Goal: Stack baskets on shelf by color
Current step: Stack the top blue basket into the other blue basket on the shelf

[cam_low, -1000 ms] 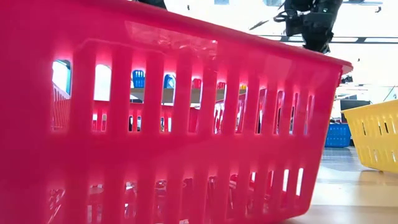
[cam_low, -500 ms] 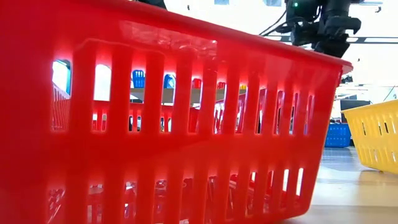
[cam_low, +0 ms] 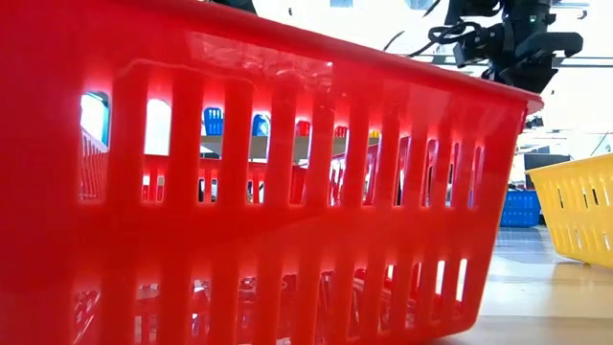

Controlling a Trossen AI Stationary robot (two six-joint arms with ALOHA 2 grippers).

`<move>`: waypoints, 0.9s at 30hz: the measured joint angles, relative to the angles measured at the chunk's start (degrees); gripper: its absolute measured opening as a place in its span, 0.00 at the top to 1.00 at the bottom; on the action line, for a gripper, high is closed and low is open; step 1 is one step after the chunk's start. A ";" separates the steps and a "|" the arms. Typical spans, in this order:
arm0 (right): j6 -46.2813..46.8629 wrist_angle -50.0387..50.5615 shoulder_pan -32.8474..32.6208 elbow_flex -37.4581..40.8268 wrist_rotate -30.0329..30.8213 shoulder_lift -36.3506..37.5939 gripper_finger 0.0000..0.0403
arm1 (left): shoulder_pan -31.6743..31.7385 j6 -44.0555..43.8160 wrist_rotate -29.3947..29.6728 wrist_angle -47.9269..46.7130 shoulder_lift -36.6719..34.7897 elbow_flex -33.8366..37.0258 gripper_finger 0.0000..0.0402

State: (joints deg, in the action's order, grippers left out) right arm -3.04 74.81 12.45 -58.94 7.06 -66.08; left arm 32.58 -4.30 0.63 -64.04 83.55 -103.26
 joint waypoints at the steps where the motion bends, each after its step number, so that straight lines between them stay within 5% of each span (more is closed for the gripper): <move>1: -0.45 0.02 -0.55 0.00 1.10 -0.69 0.72 | 0.00 0.00 -0.01 0.01 0.00 0.00 0.69; 14: -5.77 -1.31 -0.51 0.00 7.42 -14.68 0.72 | 0.00 0.01 0.01 0.01 0.00 0.00 0.69; 27: 4.95 -2.25 -0.04 0.00 15.08 -25.84 0.73 | 0.00 0.01 0.01 0.03 0.00 0.00 0.69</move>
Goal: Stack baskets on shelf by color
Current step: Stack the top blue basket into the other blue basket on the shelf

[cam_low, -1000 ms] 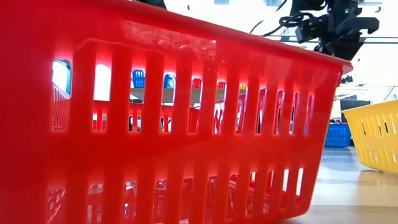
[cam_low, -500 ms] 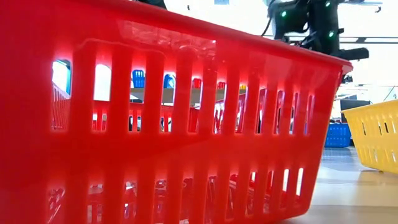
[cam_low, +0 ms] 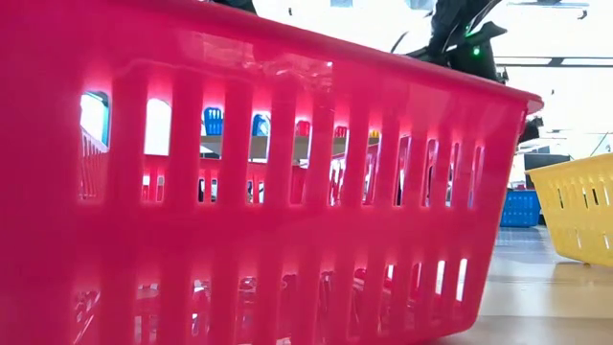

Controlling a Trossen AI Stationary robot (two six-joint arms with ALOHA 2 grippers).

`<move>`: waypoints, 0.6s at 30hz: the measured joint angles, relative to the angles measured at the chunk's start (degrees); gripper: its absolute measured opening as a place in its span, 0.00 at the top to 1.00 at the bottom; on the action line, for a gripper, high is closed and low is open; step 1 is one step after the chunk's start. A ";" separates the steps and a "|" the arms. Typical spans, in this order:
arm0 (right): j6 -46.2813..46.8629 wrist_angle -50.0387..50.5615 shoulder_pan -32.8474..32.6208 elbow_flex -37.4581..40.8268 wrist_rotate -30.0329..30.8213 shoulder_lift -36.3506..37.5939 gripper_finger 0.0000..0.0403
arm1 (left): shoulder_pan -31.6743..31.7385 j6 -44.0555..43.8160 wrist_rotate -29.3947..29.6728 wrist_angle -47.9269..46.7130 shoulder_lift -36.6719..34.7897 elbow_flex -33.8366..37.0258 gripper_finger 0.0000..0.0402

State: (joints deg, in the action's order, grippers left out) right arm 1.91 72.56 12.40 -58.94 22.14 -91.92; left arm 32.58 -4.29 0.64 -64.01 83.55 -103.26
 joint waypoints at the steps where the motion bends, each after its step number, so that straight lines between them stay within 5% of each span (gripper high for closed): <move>1: 1.40 -0.12 -0.02 -0.02 0.32 -0.54 0.73 | 0.00 0.00 0.00 0.00 0.00 0.00 0.69; 18: 13.40 -0.34 1.12 3.81 4.44 -2.36 0.77 | -0.43 -0.02 -0.01 -0.02 0.02 0.00 0.69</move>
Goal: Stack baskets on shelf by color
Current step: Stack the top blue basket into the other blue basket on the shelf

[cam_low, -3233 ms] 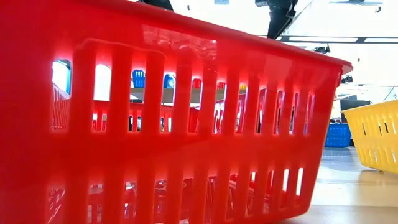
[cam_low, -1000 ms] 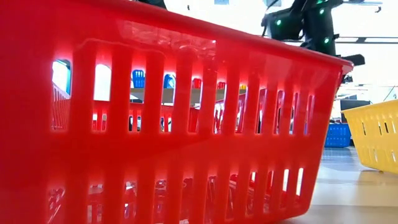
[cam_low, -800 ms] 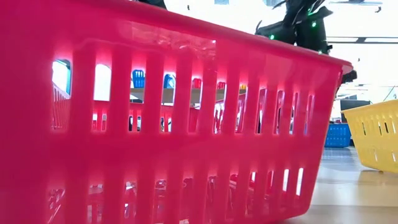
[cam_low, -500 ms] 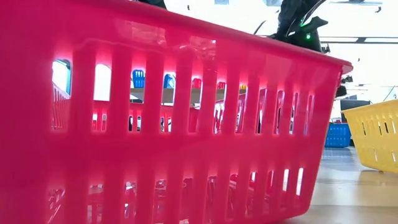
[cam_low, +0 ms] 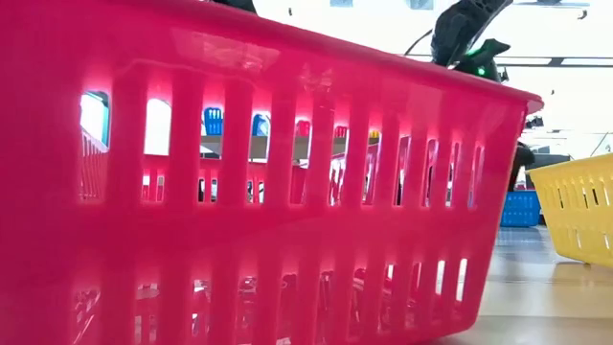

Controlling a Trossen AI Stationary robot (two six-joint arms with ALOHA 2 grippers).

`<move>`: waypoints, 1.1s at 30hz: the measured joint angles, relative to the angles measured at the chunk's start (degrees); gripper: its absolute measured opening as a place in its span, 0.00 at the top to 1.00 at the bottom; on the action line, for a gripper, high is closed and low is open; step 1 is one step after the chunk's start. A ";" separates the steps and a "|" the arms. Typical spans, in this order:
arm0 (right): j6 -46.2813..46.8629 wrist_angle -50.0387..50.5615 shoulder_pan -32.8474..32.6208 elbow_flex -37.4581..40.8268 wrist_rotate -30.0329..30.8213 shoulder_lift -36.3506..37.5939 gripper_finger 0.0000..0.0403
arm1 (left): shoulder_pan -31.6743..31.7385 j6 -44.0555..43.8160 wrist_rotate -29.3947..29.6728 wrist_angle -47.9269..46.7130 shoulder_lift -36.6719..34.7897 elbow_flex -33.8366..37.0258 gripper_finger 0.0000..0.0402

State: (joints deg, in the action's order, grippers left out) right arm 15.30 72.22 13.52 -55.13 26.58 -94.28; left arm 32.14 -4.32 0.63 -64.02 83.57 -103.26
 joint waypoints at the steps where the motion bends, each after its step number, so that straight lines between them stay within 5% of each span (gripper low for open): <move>1: 0.34 0.07 0.00 0.53 0.26 0.00 0.77 | -0.19 0.00 0.01 0.02 0.00 0.00 0.69; 13: 1.36 -2.68 0.02 4.75 -0.68 0.02 0.78 | -2.28 0.00 -0.01 0.08 0.00 0.00 0.69; 22: 1.31 -3.31 0.00 5.42 -0.43 0.02 0.98 | -2.25 -0.95 -0.01 0.13 0.00 0.00 0.69; 33: 7.31 -0.44 -2.25 5.34 -1.95 2.74 1.00 | -2.25 -1.03 -0.01 0.74 0.00 0.00 0.69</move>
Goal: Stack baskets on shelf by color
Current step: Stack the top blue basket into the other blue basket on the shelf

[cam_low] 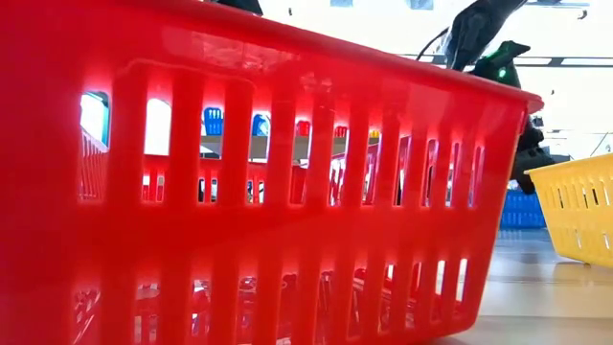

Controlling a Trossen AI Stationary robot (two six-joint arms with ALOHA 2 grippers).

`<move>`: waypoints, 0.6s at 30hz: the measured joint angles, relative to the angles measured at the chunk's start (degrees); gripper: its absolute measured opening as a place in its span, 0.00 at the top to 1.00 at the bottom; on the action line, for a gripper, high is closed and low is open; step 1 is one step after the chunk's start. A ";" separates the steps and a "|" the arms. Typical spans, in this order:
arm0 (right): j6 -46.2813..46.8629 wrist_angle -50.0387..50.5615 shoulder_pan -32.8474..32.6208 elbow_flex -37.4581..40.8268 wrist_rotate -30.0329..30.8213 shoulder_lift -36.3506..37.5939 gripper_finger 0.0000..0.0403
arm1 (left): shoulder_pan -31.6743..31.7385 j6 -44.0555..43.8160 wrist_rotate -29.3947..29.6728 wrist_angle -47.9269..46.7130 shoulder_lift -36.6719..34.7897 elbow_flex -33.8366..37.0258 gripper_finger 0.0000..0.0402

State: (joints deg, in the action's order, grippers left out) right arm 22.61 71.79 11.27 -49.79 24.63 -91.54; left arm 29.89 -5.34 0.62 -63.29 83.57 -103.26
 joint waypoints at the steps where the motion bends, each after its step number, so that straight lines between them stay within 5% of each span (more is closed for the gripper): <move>1: 1.15 0.26 -0.56 -0.03 -0.55 0.74 1.00 | 0.00 0.00 0.00 0.00 0.00 0.00 0.69; 11: 13.67 2.76 -8.54 -0.23 -9.02 9.66 1.00 | 0.00 0.00 0.00 -0.02 0.00 0.00 0.69; 18: 21.07 4.83 -14.67 -6.68 -8.68 12.98 1.00 | 0.00 0.00 0.00 -0.02 0.00 0.00 0.69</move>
State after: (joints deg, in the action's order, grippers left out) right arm 43.68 76.62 -3.40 -56.47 15.96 -78.55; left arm 29.89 -5.34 0.62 -63.31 83.57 -103.26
